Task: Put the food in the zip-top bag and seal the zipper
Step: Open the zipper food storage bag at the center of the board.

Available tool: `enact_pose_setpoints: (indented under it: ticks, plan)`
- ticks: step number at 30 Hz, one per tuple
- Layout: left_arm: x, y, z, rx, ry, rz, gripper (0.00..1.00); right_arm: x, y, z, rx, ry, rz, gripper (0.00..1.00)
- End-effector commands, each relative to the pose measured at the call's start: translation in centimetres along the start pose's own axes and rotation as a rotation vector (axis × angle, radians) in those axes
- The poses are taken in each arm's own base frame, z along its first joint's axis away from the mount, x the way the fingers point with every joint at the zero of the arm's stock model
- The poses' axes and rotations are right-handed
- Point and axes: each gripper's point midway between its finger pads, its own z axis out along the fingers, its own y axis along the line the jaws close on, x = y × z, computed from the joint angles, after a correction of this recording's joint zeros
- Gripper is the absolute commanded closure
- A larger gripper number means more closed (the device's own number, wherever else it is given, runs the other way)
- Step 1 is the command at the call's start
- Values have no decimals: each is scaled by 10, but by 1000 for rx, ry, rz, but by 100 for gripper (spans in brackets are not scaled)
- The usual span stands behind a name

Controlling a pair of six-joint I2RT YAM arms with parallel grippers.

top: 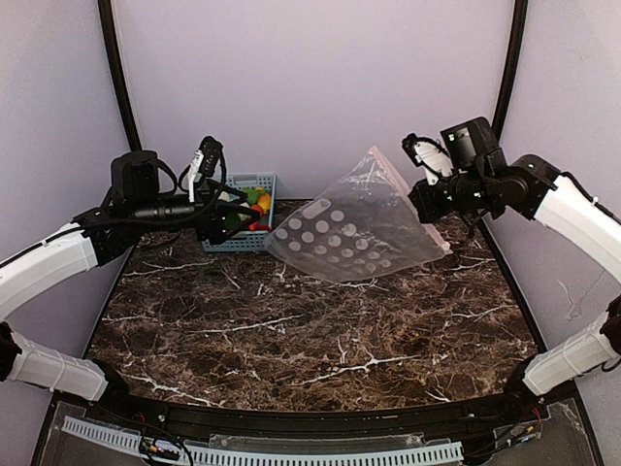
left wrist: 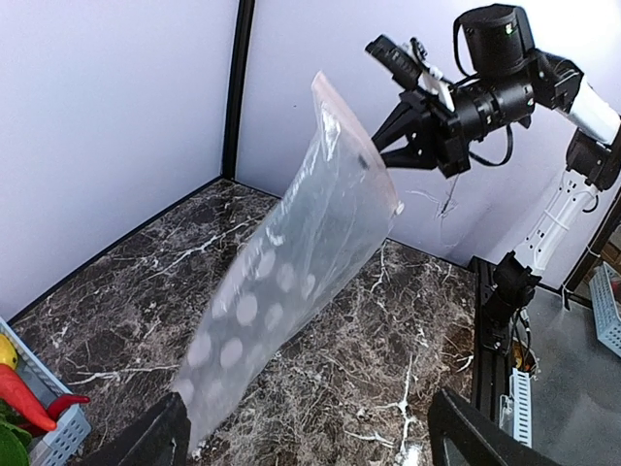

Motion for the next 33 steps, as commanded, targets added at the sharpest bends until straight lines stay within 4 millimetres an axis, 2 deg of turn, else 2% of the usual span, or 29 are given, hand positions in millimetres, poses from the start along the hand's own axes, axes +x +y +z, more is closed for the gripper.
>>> enact_pose_setpoints:
  ticks: [1, 5, 7, 10, 11, 12, 13, 14, 15, 16, 17, 18, 19, 24, 27, 28, 33]
  plan:
    - [-6, 1, -2, -19, -3, -12, 15, -7, -52, -44, 212, 15, 38, 100]
    - [-21, 0, -5, -30, -40, -71, 15, -12, -58, -64, 229, 5, 78, 100]
    - [-25, 2, -6, -45, -58, -149, 16, -10, -48, -64, 169, 13, 104, 100]
    - [-21, 1, -3, -57, -77, -228, 17, -3, -25, -51, 45, 33, 153, 100]
    - [-11, 1, -1, -59, -72, -272, 17, 1, -15, -44, -5, 39, 167, 100]
    - [-11, -6, 2, -41, -87, -277, 17, 6, -5, -37, -56, 48, 180, 100]
    - [2, -4, 6, -61, -77, -318, 17, 10, 4, -29, -97, 52, 195, 100]
    - [3, -10, 10, -49, -89, -324, 17, 15, 14, -21, -137, 54, 210, 100]
    - [17, -7, 14, -72, -75, -369, 17, 20, 26, -14, -191, 61, 225, 100]
    - [17, -14, 18, -56, -92, -377, 18, 23, 37, -7, -238, 62, 239, 100]
    - [31, -10, 23, -74, -82, -429, 18, 27, 47, -2, -279, 65, 253, 100]
    - [29, -17, 27, -51, -106, -436, 18, 29, 57, 3, -315, 62, 262, 100]
    - [43, -14, 32, -66, -97, -484, 18, 30, 67, 8, -349, 61, 271, 100]
    - [64, -27, 60, -39, -106, -573, 18, 31, 114, 25, -487, 48, 309, 100]
    - [68, -35, 73, -18, -120, -610, 23, 27, 132, 31, -543, 28, 337, 100]
    - [75, -39, 80, -15, -104, -619, 24, 26, 137, 32, -558, 22, 342, 100]
    - [89, -44, 97, -4, -89, -669, 26, 24, 152, 38, -592, 12, 356, 100]
